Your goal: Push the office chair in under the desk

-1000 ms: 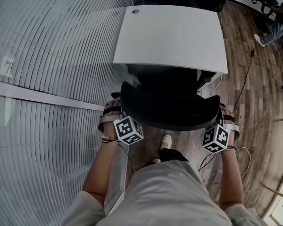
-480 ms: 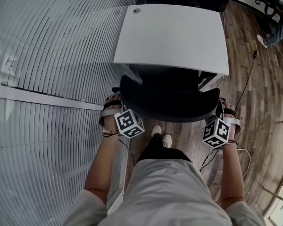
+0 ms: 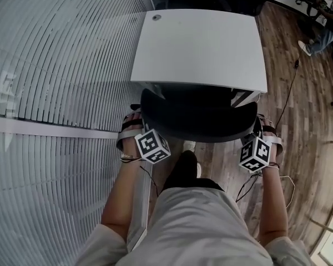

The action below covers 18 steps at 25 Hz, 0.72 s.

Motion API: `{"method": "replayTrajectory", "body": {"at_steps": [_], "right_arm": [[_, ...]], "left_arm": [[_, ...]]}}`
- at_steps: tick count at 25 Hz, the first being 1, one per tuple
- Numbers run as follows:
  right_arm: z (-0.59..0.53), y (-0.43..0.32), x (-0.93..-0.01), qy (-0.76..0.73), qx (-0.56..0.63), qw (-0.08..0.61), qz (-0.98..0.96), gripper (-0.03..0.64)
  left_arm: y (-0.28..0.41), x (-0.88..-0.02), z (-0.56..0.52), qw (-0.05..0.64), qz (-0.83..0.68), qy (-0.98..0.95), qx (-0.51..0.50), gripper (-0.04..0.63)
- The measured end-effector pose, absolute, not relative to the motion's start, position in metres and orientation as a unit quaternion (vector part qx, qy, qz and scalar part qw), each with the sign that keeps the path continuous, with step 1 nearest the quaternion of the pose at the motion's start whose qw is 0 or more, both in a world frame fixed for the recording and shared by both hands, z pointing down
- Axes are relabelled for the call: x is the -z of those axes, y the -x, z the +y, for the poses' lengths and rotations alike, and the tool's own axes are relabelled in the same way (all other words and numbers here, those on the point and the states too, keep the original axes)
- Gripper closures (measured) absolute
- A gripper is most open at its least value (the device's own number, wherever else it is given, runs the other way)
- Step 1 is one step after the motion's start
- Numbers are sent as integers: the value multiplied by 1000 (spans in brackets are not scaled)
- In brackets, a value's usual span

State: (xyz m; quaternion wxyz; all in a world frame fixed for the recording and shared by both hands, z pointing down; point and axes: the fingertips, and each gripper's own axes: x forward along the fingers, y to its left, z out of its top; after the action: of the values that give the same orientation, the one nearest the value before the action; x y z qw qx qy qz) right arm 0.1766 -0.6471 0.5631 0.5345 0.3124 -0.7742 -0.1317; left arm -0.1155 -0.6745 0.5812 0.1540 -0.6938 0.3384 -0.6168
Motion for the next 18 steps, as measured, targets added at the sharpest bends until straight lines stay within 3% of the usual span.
{"method": "replayTrajectory", "body": {"at_steps": [18], "right_arm": [[-696,-177,-559,-331,121,533,-770,400]], "left_arm": [[115,-576,-731,166,334,697,612,374]]}}
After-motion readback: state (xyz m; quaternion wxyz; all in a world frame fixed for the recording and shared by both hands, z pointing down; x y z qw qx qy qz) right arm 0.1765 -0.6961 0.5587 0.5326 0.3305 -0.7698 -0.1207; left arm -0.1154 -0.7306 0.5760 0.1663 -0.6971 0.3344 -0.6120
